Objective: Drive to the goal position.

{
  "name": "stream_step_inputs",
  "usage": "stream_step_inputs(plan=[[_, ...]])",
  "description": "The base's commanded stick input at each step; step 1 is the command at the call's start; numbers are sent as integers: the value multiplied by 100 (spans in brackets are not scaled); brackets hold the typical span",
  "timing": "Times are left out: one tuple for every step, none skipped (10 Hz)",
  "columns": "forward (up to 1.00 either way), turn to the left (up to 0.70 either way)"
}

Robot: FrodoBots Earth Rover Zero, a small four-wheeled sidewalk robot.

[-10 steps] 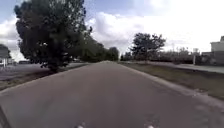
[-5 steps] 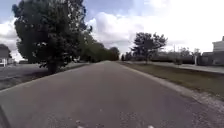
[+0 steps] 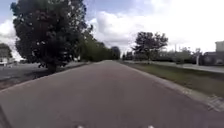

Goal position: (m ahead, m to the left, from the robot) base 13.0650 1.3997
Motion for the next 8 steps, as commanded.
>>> stream_step_inputs(plan=[[70,0],[70,0],[70,-35],[70,-35],[70,-31],[70,-10],[70,0],[70,0]])
